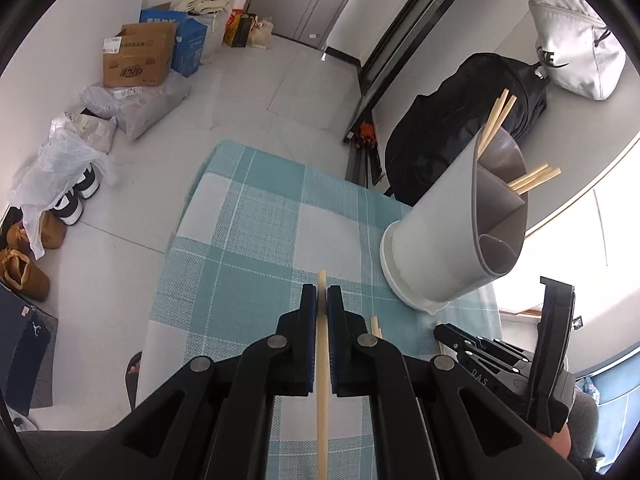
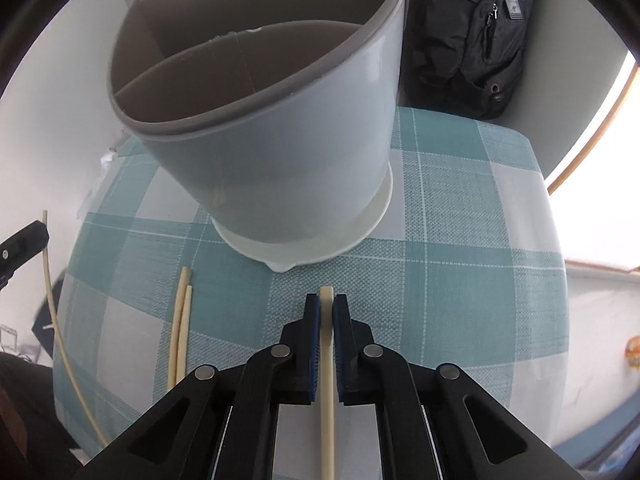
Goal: Organize utensils
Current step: 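Lift and carry both held chopsticks up over the white utensil holder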
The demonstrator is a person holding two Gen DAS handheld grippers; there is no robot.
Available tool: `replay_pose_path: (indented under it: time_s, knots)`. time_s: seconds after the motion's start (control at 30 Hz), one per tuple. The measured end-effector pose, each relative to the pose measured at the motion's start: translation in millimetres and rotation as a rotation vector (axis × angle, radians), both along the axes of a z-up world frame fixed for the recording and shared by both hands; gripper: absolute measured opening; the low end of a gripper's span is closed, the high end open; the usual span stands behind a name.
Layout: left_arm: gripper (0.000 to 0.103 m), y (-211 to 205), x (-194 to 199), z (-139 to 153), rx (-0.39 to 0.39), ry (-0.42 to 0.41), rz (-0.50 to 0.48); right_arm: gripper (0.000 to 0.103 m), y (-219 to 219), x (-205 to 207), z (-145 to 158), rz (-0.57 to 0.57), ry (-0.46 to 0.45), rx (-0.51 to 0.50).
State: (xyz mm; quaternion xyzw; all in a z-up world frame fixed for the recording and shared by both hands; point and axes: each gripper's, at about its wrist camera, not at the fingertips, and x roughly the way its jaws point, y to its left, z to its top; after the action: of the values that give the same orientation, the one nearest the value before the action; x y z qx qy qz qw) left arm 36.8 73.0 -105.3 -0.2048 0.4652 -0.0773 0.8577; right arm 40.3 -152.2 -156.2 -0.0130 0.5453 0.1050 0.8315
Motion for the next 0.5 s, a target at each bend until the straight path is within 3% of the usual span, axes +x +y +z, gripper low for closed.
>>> replay_pose_path:
  time_s: [0.17, 0.3, 0.5]
  knots:
    - [0.001, 5.5, -3.2, 5.4, -0.006, -0.029, -0.004, 0.006, -21.4, -7.5, 24.8, -0.042, -0.068, 0.131]
    - [0.001, 4.3, -8.7, 13.9, -0.014, -0.061, -0.021, 0.005, -37.8, -22.7, 59.6, -0.027, -0.194, 0.256]
    - [0.001, -8.5, -19.5, 36.5, 0.004, -0.134, -0.074, 0.005, -34.7, -47.8, 95.0, 0.044, -0.374, 0.31]
